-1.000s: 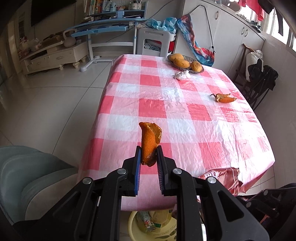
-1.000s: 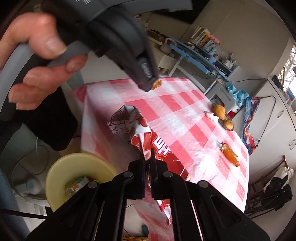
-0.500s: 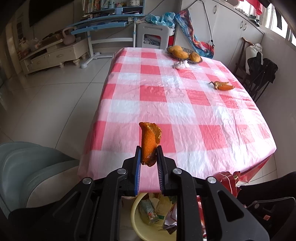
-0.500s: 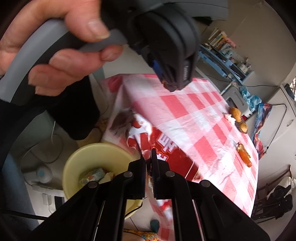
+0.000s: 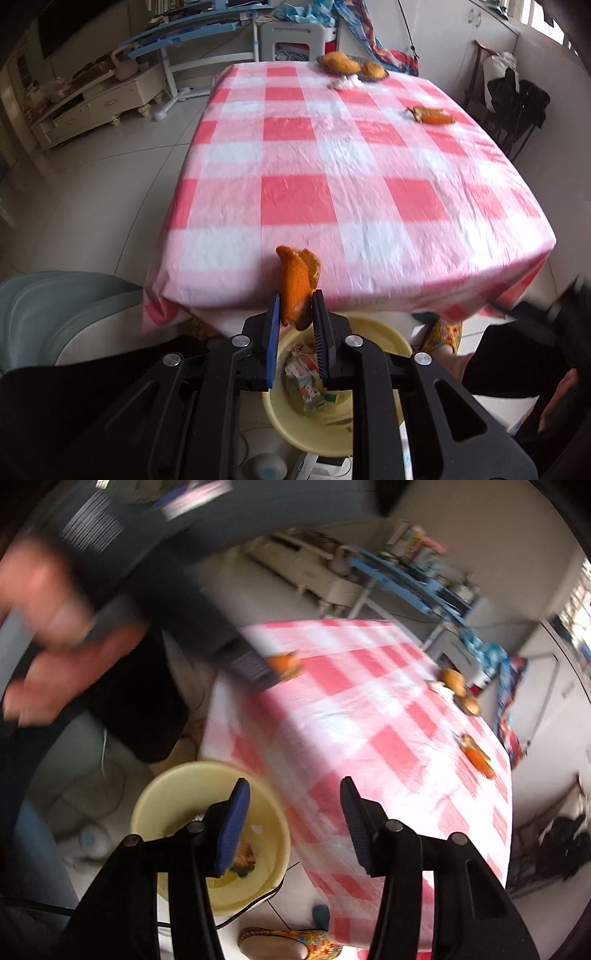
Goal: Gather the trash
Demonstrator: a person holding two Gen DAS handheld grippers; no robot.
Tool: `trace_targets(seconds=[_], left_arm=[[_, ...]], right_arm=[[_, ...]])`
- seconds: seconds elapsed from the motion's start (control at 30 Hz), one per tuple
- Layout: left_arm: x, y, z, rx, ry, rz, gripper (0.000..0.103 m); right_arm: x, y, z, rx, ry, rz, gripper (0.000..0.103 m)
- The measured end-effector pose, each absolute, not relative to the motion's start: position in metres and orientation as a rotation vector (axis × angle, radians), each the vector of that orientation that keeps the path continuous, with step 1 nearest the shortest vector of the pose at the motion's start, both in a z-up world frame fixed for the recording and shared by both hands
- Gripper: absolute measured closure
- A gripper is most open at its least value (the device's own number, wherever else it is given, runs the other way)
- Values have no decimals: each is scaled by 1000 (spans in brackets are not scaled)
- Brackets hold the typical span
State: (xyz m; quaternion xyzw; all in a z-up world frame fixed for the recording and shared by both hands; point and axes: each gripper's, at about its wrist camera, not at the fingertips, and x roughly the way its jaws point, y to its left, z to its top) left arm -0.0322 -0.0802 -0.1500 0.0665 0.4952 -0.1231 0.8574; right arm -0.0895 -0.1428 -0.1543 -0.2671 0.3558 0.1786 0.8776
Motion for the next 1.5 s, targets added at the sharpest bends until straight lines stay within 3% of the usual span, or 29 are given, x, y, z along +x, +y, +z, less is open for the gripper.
trace_targets(seconds=[0.13,0.33,0.43,0.9,1.5], left_arm=[[-40,-80,-148,151,1024,-246,74],[-43,-73,-133,130,915,-162,38],[-43,-68,-123,108,852,-127,28],[-46,-50,-97,20,684,-33,17],[-45,-47,-98,1,685,-26,14]], right_arm=[[-90,-154,-145,-473,728,337,46],[-99,-143,-147,-499,704,325,33],[-99,-139,-148,-517,693,320,28],[-104,-138,-136,-527,558,248,20],[-106,-134,-132,-532,509,237,16]])
